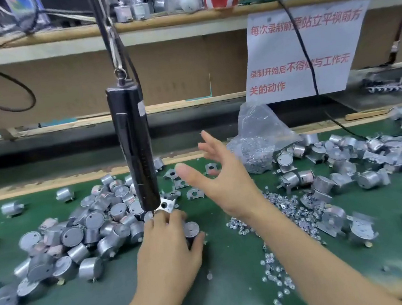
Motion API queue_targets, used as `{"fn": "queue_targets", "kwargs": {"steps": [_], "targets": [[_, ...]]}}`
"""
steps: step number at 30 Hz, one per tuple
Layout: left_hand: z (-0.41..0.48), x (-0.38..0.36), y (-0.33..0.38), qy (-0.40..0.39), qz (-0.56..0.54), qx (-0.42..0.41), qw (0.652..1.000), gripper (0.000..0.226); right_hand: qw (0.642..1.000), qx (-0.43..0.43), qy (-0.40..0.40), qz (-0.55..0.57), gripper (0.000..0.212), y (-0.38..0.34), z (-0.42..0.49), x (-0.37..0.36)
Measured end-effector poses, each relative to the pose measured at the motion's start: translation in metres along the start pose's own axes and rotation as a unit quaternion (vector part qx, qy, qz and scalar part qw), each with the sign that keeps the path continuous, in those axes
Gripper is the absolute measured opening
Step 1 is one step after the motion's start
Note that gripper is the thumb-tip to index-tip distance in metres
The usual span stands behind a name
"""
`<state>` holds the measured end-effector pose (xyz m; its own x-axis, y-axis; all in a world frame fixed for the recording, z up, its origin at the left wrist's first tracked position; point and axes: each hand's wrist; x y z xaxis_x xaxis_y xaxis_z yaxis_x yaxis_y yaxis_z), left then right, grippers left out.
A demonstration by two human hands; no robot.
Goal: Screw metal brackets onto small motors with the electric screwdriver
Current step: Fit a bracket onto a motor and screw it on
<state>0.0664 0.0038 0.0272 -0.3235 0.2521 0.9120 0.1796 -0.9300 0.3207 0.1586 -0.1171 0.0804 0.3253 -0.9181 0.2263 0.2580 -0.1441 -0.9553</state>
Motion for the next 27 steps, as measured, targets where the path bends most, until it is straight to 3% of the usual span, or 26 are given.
{"fn": "queue_targets", "kwargs": {"steps": [2,5,7,12,15,18,23,27], "targets": [[-0.009,0.000,-0.011,-0.002,0.016,-0.007,1.000,0.045,0.998,0.039,-0.052,0.003,0.101,-0.008,0.010,-0.015],[-0.018,0.002,-0.022,-0.032,0.023,0.004,0.999,0.043,0.992,0.098,-0.052,0.060,0.060,-0.017,0.023,-0.027],[-0.022,0.002,-0.027,-0.039,-0.002,0.010,0.999,0.040,0.989,0.121,-0.043,0.078,0.044,-0.023,0.031,-0.026],[-0.025,0.003,-0.032,-0.020,-0.042,-0.003,0.999,0.031,0.982,0.116,-0.125,0.082,0.061,-0.036,0.053,-0.034],[-0.026,0.002,-0.031,-0.017,-0.042,-0.013,0.999,0.032,0.980,0.126,-0.146,0.053,0.034,-0.037,0.063,-0.054],[-0.028,0.003,-0.034,-0.023,-0.064,-0.035,0.997,0.036,0.984,0.144,-0.095,0.043,0.018,-0.031,0.070,-0.062],[-0.029,0.001,-0.038,-0.077,-0.074,-0.130,0.986,0.044,0.983,0.144,-0.047,0.107,0.015,-0.023,0.073,-0.045],[-0.030,-0.001,-0.036,-0.074,-0.070,-0.174,0.979,0.033,0.977,0.139,-0.039,0.159,0.059,-0.022,0.075,-0.022]]}}
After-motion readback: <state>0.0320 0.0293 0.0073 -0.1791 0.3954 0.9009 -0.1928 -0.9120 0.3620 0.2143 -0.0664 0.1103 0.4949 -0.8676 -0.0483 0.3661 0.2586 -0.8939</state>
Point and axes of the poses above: each hand's wrist, its own z-axis towards the middle knuckle, its own x-axis out of the back of the hand, y = z × x, and after that the axes turned 1 degree about z, right-handed
